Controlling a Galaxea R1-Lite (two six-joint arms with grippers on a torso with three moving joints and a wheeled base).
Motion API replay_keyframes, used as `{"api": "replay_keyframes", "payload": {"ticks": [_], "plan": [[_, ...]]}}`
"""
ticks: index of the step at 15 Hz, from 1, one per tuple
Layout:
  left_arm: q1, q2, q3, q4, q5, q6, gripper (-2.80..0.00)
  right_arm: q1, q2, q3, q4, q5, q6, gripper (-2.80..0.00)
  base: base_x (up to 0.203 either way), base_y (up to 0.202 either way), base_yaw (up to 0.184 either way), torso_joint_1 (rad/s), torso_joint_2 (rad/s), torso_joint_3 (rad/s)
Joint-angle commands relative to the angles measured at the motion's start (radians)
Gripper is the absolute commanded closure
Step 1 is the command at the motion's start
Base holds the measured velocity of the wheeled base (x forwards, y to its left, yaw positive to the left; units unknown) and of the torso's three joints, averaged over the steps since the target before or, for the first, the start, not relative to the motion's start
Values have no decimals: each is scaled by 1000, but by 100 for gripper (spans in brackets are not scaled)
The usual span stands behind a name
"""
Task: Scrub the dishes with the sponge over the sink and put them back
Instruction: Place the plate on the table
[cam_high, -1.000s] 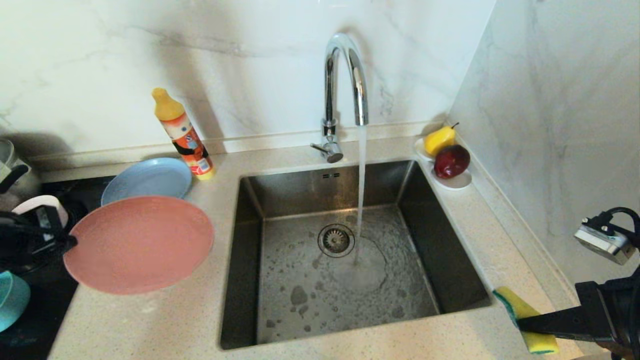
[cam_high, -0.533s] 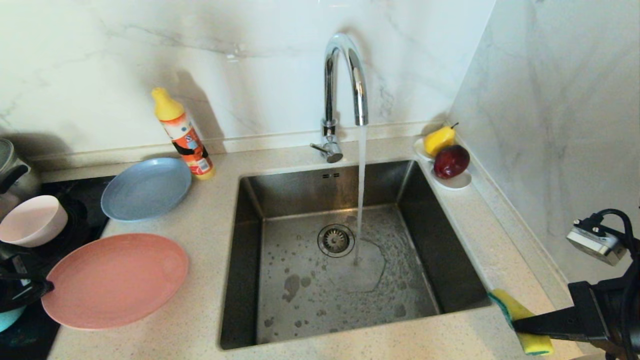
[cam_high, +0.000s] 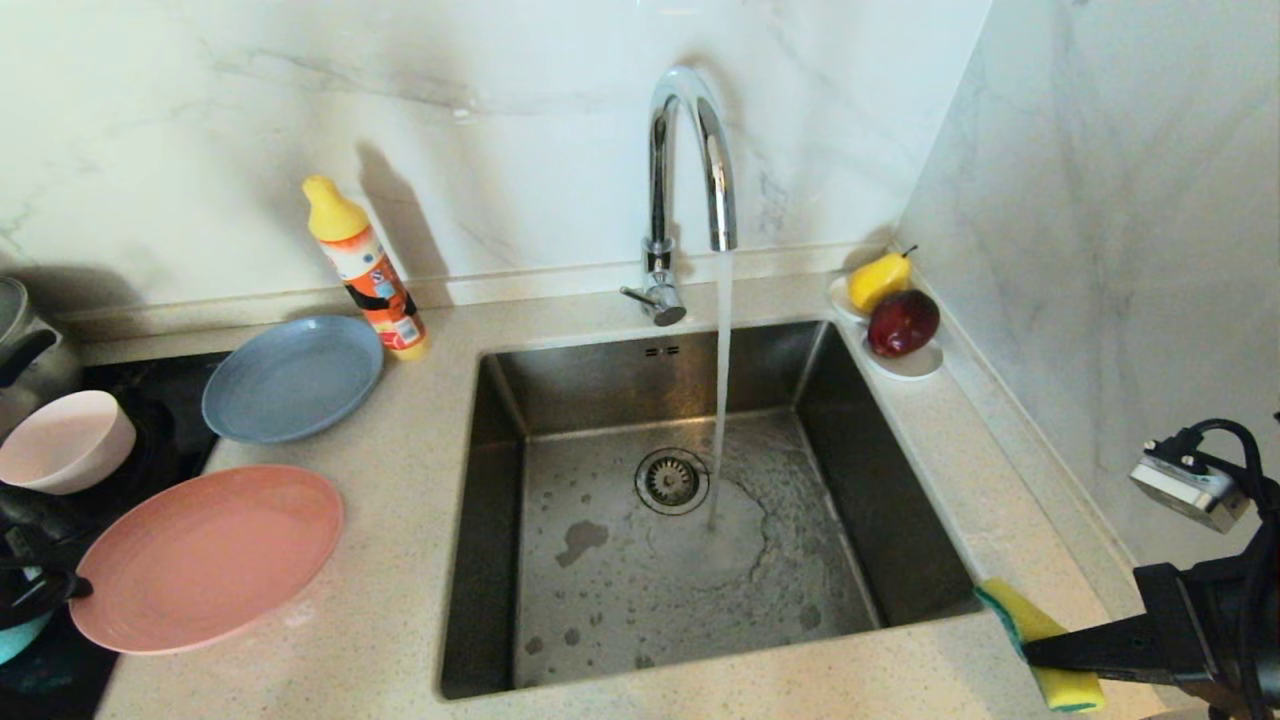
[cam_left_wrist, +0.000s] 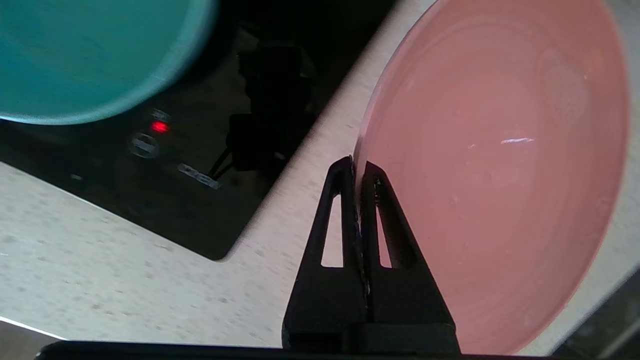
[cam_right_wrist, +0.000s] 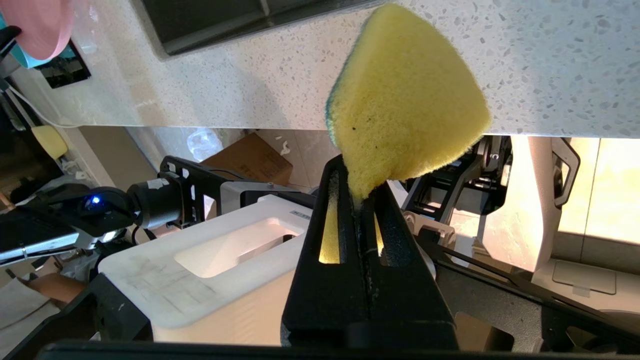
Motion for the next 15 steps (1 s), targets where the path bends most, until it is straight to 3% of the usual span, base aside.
{"api": "replay_keyframes", "payload": {"ticks": [1,2,3,10,11,12,15], "plan": [[19,27,-8,2,-12,6,0,0,11,-6,3,13,3,0,0,0,0,0,0,0],[19,24,-4,4,-12,7,-63,0,14,-9,3,17,3,0,0,0,0,0,0,0],[19,21,2,5,-19,12,-280,0,16,-9,3,18,3,0,0,0,0,0,0,0],[16,-106,0,18,-143,13,-280,0,12,2,3,23,1,0,0,0,0,0,0,0],[7,-125,-33,18,-150,11,-183,0,8,0,3,24,1,0,0,0,0,0,0,0],[-24,-141,-66,17,-152,9,0,0,4,-2,3,24,3,0,0,0,0,0,0,0],[-109,-162,-194,3,-164,20,0,0,2,-2,4,24,2,0,0,0,0,0,0,0]]}}
